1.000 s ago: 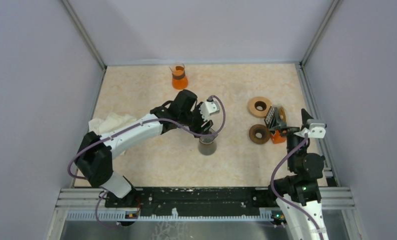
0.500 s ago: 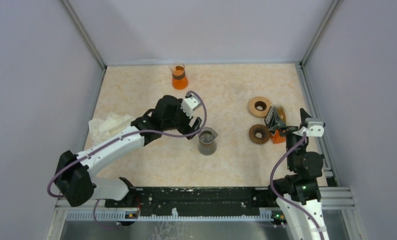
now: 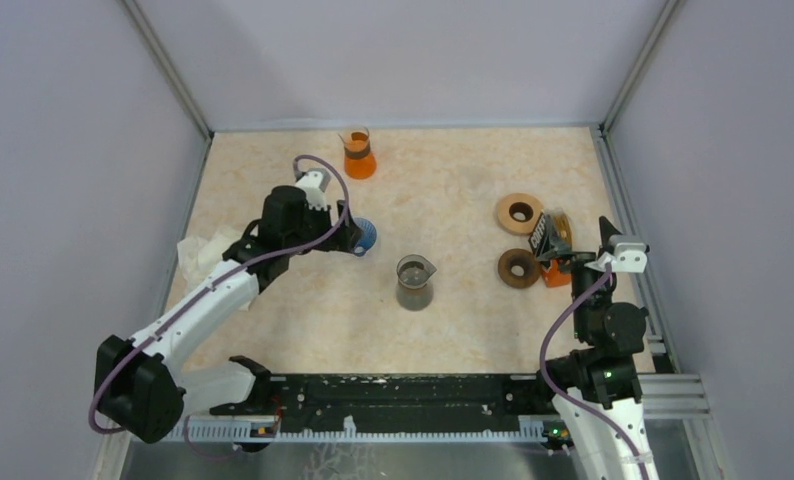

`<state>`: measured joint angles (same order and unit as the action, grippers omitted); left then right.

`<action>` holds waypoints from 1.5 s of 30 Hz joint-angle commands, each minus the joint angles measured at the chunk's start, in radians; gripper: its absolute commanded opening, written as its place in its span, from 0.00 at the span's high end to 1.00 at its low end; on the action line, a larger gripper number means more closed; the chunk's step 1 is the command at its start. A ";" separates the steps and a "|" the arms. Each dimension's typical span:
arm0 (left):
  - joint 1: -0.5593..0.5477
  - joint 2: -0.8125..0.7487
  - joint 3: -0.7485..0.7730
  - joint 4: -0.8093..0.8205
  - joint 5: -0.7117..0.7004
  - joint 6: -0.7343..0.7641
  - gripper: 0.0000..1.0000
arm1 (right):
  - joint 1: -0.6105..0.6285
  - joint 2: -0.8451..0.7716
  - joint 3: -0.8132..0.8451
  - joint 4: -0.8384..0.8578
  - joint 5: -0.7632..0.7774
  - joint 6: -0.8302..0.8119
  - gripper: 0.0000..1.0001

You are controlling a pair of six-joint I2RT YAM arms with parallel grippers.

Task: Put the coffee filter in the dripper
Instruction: Place the coffee server at the center of the board, then pick up the dripper holder from the center of the board.

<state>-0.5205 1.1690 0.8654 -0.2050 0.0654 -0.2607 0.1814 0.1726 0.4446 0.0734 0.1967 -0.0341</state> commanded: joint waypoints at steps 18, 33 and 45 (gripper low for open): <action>0.259 -0.007 -0.041 -0.030 0.196 -0.112 0.12 | 0.015 0.351 0.337 -0.434 -0.199 0.109 0.01; 0.323 -0.124 -0.036 -0.106 0.079 0.049 0.07 | 0.014 0.739 0.421 -0.620 -0.338 0.279 0.05; 0.327 -0.159 -0.056 -0.087 0.054 0.069 0.01 | 0.039 0.963 0.357 -0.508 -0.205 0.375 0.24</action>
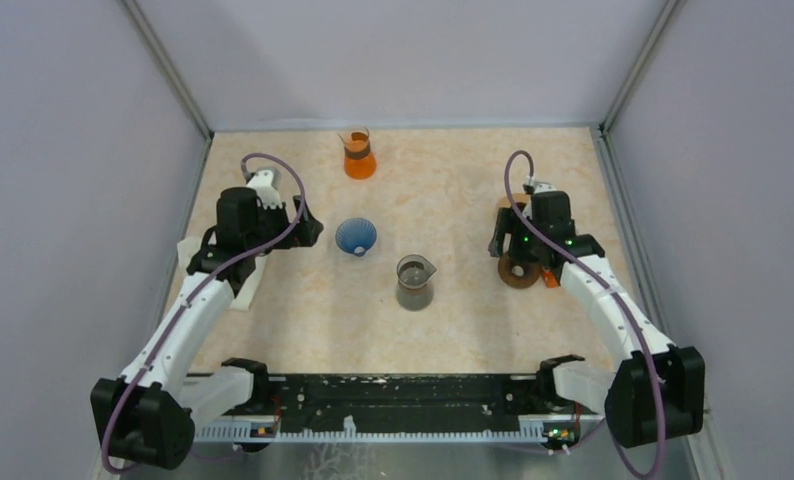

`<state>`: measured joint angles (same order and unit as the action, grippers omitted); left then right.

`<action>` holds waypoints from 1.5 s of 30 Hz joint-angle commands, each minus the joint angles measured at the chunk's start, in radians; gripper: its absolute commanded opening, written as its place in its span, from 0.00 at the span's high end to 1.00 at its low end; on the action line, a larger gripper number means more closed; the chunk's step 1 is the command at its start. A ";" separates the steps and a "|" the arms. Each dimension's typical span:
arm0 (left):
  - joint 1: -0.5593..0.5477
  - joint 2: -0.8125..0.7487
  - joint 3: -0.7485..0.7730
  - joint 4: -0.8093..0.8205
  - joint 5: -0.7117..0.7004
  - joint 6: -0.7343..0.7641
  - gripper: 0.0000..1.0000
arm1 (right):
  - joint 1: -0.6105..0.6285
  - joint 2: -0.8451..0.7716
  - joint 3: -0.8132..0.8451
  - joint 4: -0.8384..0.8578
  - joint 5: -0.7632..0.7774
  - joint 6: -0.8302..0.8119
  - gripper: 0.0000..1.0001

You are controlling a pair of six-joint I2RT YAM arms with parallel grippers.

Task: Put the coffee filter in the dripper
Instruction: Pick up the dripper holder from the center of the board.

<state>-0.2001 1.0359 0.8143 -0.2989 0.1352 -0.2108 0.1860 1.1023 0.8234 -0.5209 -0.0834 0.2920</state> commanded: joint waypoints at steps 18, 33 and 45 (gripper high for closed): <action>0.006 -0.043 -0.007 -0.002 -0.052 0.022 0.01 | 0.049 0.248 -0.057 0.183 0.196 0.091 0.40; 0.005 -0.047 -0.013 0.005 -0.046 0.024 0.01 | 0.079 0.345 -0.047 0.208 0.248 0.088 0.51; 0.005 -0.046 -0.015 0.006 -0.043 0.025 0.01 | 0.082 0.336 -0.047 0.188 0.260 0.061 0.73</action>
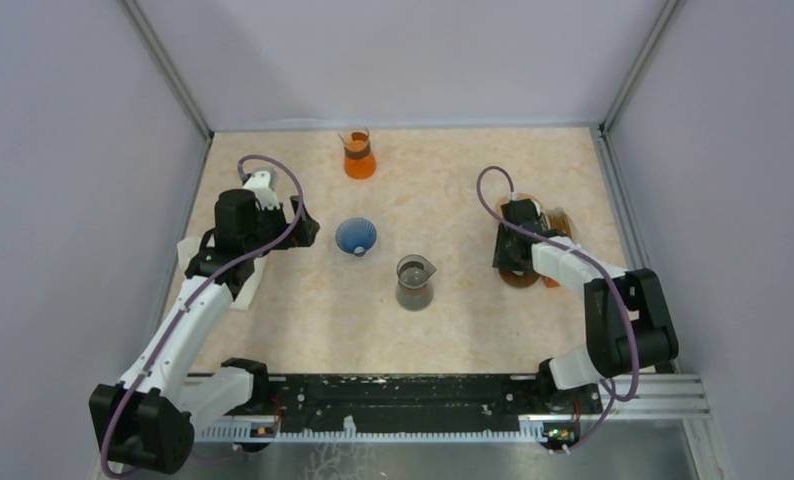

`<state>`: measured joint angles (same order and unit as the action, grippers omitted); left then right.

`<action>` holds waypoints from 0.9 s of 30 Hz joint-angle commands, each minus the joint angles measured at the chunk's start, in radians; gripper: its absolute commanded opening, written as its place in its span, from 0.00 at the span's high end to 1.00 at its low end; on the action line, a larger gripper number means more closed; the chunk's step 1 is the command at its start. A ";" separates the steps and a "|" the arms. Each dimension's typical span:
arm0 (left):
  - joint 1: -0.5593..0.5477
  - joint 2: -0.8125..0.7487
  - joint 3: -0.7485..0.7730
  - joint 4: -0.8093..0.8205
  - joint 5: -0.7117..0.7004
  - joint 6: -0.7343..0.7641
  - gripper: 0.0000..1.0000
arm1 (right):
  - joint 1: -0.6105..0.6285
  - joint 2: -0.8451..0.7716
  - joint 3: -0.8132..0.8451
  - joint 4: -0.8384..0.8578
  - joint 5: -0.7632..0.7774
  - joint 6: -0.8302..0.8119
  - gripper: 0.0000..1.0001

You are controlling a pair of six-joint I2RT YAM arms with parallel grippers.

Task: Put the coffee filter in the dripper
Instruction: Pick up the dripper holder from the center of the board.

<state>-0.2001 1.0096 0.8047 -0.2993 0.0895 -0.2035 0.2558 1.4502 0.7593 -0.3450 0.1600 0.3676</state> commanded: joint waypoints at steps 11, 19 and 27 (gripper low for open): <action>0.005 -0.012 -0.009 0.014 0.017 0.015 0.01 | 0.058 -0.162 0.129 -0.136 -0.016 -0.068 0.83; 0.008 0.004 -0.010 0.017 0.032 0.005 0.01 | 0.124 -0.219 0.290 -0.266 -0.075 -0.120 0.84; 0.030 0.043 -0.019 0.013 0.089 -0.042 0.01 | 0.245 -0.205 0.449 -0.365 -0.101 -0.142 0.84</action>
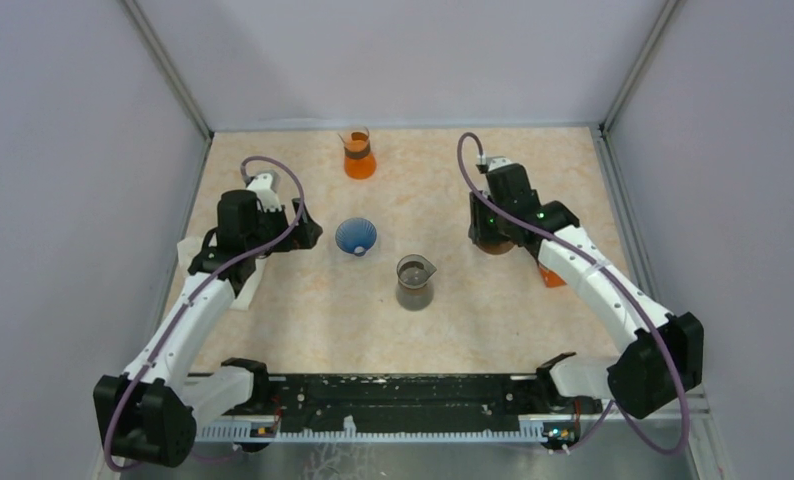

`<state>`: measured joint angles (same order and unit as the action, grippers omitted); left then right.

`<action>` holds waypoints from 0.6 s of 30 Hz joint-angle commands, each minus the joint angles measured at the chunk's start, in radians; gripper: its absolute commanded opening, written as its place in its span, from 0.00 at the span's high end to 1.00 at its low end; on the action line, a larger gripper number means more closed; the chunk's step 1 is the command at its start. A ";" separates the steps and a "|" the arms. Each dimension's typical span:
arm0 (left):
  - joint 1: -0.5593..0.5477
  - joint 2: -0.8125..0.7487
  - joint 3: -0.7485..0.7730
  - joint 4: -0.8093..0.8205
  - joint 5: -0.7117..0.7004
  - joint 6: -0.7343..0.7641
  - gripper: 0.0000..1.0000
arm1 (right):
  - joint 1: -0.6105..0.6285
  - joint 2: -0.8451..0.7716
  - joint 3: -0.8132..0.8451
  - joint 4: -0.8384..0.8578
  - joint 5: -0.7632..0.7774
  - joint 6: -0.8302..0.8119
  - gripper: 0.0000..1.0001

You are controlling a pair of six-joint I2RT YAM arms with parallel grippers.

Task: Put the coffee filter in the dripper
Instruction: Pick up the dripper holder from the center of the board.

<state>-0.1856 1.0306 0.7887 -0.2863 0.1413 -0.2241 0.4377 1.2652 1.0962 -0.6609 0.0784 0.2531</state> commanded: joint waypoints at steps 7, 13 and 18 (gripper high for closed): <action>0.031 0.037 -0.002 0.001 0.043 -0.027 0.01 | 0.198 0.031 0.207 -0.087 -0.032 -0.023 0.84; 0.044 0.048 -0.004 0.002 0.053 -0.033 0.01 | 0.301 0.094 0.263 -0.079 -0.048 -0.004 0.84; 0.052 0.056 -0.004 0.004 0.065 -0.033 0.01 | 0.386 0.158 0.319 -0.086 -0.046 0.003 0.84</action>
<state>-0.1444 1.0805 0.7864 -0.2924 0.1806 -0.2501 0.7631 1.3933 1.3262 -0.7654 0.0360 0.2420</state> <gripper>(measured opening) 0.995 0.352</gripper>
